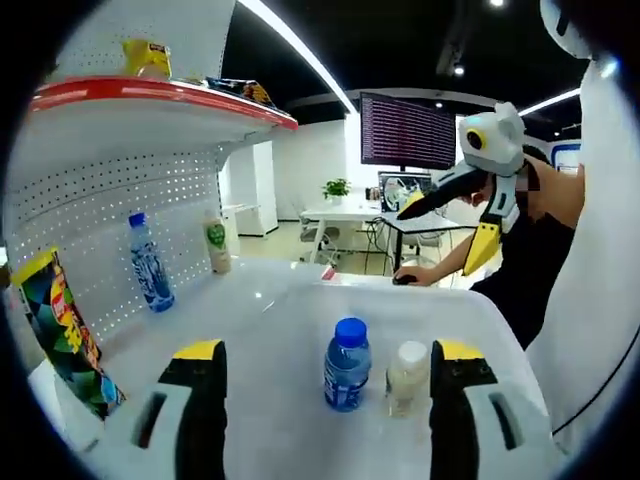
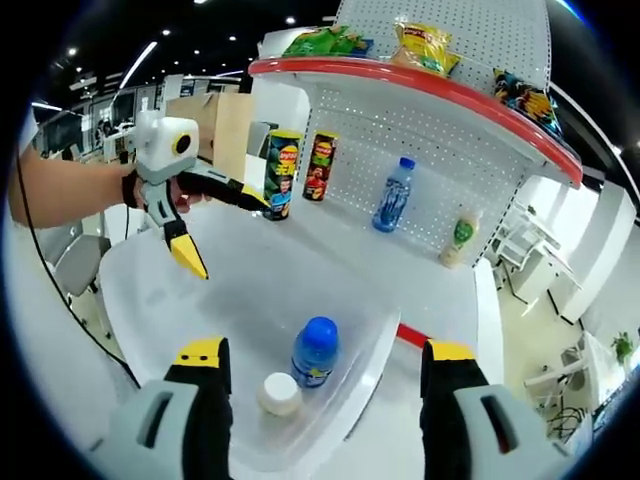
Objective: Place the items from the shopping basket onto the snack and drink counter
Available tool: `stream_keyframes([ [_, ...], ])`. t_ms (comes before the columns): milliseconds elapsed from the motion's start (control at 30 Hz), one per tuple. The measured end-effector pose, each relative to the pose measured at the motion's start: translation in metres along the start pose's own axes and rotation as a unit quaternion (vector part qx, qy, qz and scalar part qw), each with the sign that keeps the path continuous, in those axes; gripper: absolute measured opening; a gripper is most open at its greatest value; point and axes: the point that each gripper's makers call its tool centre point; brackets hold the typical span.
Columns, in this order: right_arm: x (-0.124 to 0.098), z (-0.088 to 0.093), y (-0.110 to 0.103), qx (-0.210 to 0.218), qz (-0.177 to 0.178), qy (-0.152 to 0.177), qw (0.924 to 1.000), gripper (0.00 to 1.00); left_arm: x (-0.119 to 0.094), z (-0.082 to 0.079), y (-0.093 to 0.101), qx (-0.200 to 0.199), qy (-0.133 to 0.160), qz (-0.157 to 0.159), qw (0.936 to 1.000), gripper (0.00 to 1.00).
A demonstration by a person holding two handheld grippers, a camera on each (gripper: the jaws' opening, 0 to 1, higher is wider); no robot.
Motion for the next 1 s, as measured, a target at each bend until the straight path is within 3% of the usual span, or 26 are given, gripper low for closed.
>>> stream_keyframes([
  [67,0.000,0.001,0.001,-0.002,0.003,-0.003,1.0000,0.76,0.003,0.008,0.001,0.002,-0.012,0.005,0.9999,0.83],
  [167,-0.001,0.001,0.004,-0.001,0.008,-0.004,1.0000,0.76,0.010,0.037,0.005,0.014,-0.046,0.016,0.9987,0.82],
  [233,-0.002,0.001,0.005,0.002,0.011,-0.003,0.9999,0.76,0.016,0.049,0.006,0.018,-0.052,0.020,0.9983,0.82],
  [467,-0.004,0.000,0.005,0.007,0.016,-0.002,0.9998,0.75,0.035,0.073,0.008,0.018,-0.067,0.033,0.9971,0.82],
  [567,-0.006,0.000,0.005,0.008,0.018,-0.003,0.9998,0.75,0.041,0.084,0.011,0.036,-0.077,0.046,0.9953,0.82],
  [667,-0.009,-0.001,0.003,0.022,0.014,0.001,0.9997,0.74,0.046,0.103,0.011,0.049,-0.096,0.058,0.9925,0.83],
  [867,-0.011,-0.001,0.006,0.023,0.023,-0.002,0.9995,0.74,0.059,0.117,0.013,0.019,-0.087,0.069,0.9937,0.89],
  [1000,-0.012,0.001,0.006,0.020,0.026,-0.010,0.9994,0.74,0.065,0.133,0.010,0.020,-0.093,0.069,0.9931,0.87],
])
Point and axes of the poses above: the point that each gripper's makers call its tool centre point, and the gripper's own axes: x roughly forward along the fingers, y roughly to its right, z roughly out of its underside, and after that the axes turned 15 degrees about y, right-handed
